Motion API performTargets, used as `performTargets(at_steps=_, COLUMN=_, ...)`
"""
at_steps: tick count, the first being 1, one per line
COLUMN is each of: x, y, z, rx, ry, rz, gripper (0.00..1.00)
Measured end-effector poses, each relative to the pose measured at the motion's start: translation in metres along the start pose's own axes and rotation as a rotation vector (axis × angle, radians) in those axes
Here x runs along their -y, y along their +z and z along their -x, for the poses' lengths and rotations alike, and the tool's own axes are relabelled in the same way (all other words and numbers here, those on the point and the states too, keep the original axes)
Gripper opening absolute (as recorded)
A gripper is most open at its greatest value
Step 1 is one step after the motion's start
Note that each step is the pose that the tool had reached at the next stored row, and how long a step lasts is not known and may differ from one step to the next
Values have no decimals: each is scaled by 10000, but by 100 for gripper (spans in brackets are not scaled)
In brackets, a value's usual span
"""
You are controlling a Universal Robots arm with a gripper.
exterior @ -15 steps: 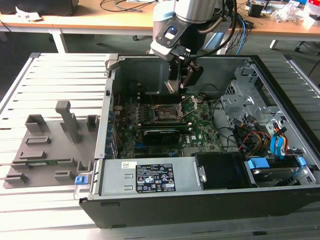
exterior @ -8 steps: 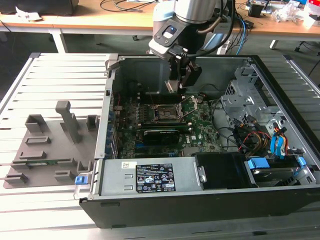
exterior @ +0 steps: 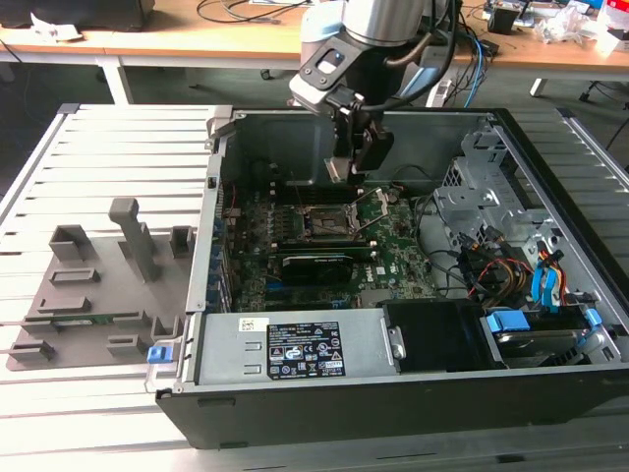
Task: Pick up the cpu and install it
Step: 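Place the cpu into insertion slot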
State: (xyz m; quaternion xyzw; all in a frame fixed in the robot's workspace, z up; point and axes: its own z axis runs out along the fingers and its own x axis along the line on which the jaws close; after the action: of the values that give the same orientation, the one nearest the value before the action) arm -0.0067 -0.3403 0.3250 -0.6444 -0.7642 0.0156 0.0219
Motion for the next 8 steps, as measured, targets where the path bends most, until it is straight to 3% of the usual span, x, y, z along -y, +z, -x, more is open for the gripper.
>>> performTargets(at_steps=2, x=0, y=1, z=0, rx=-7, ry=140, rz=1, gripper=55)
performTargets(at_steps=8, x=0, y=8, z=0, rx=-55, ry=1112, rz=14, gripper=55)
